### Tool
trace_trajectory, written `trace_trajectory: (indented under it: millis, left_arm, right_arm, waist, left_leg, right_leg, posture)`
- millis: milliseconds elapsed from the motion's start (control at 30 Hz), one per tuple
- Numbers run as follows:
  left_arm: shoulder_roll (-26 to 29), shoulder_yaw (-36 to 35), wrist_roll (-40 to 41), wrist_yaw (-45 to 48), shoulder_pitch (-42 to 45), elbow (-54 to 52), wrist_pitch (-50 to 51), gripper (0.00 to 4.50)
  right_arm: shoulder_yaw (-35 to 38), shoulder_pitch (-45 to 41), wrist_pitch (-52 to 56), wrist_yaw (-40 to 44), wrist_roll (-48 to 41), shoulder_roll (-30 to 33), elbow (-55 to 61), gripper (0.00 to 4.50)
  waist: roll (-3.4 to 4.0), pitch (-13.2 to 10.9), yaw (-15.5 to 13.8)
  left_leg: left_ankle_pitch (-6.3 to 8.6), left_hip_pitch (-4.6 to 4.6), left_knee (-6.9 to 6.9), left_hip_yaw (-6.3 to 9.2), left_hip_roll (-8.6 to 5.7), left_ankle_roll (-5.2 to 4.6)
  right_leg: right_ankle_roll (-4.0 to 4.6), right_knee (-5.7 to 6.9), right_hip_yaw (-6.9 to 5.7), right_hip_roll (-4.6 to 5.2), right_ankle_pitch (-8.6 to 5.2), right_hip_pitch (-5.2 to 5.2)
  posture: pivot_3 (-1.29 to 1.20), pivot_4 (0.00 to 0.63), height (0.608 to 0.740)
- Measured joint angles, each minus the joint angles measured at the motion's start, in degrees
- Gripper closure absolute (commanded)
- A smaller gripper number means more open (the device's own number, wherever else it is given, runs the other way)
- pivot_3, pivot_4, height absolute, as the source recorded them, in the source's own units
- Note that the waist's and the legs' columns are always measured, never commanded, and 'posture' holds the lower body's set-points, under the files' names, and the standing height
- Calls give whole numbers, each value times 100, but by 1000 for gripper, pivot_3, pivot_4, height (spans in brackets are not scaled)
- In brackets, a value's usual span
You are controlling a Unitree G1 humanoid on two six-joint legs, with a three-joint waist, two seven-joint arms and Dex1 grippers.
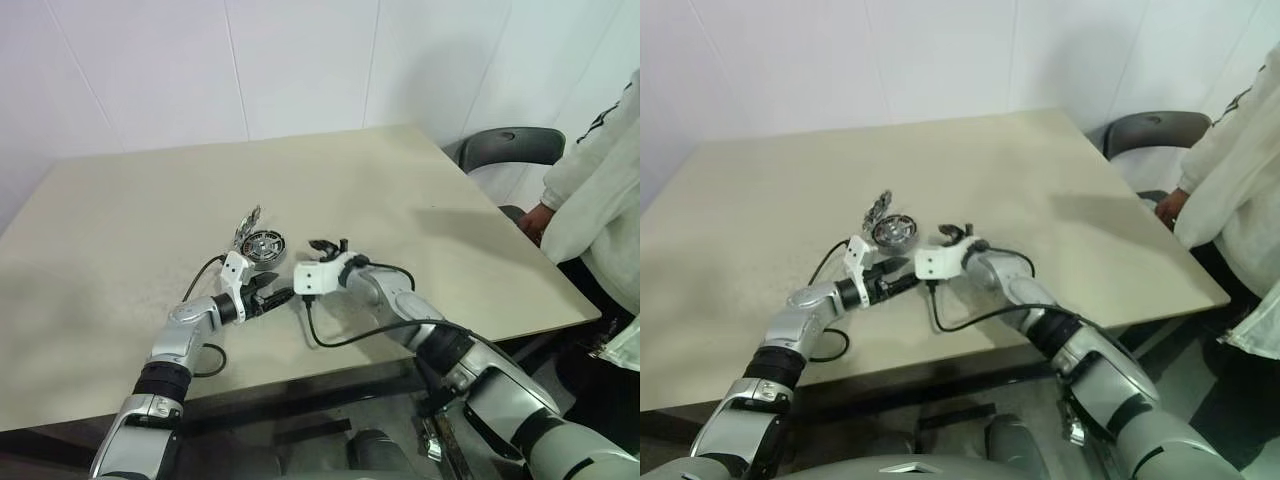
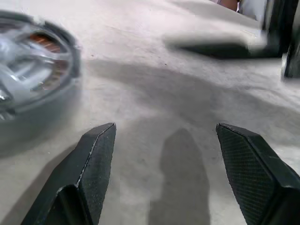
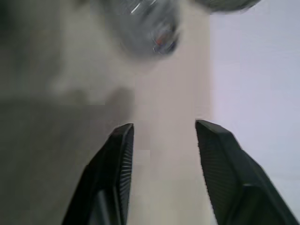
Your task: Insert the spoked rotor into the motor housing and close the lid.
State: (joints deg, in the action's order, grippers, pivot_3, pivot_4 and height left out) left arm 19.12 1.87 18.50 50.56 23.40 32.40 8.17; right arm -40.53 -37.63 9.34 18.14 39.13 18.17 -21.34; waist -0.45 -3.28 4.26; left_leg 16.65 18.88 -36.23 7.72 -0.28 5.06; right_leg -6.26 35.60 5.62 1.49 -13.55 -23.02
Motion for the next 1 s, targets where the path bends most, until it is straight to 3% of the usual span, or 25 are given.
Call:
trace_trajectory:
  millis: [100,333,567,700,800,1000]
  left_arm:
    - [-8,-12,-63,39,36,194,-145,858]
    - [-12,-51,-136,172,130,484,-420,858]
    - [284,-94,-11,411,-99,-198,229,858]
    - [986,-251,879,856,-377,-1887,1864,858]
    - [1719,-733,1702,1053,-58,-2918,2916,858]
    - [2888,-1075,1921,1440,-34,-3576,3322,858]
  right_arm:
    - [115,171,46,38,2,15,20,2345]
    - [601,378,287,63,-225,-203,116,2345]
    - [1711,849,1073,533,-1341,-581,930,2345]
    - [2266,949,1593,1028,-2152,-709,1505,2345]
    - [2588,696,1903,1204,-2592,-781,1666,2345]
    - [2867,362,2403,1736,-3386,-782,1929,2345]
  waist:
    - [0,0,14]
    - [-1,1,34]
    - [-2,1,77]
    - [-4,-5,128]
    - [-1,-9,131]
    - [10,-13,148]
  left_leg:
    - [0,-58,7,-1,2,0]
    - [0,-59,1,0,2,0]
    - [1,-44,20,3,3,-1]
    - [1,48,4,13,3,-1]
    - [1,46,5,14,3,-1]
    - [1,46,21,11,3,-1]
  right_leg:
    - [2,-1,2,-5,-4,50]
    - [1,-1,2,-5,-3,56]
    - [-24,-4,2,-3,2,36]
    - [-23,7,-3,-1,7,-44]
    - [-25,12,-6,-1,4,-46]
    - [-25,-6,-6,-1,1,-46]
  posture:
    - [0,0,740]
    - [0,0,740]
    - [0,0,740]
    - [0,0,740]
    - [0,0,740]
    - [0,0,740]
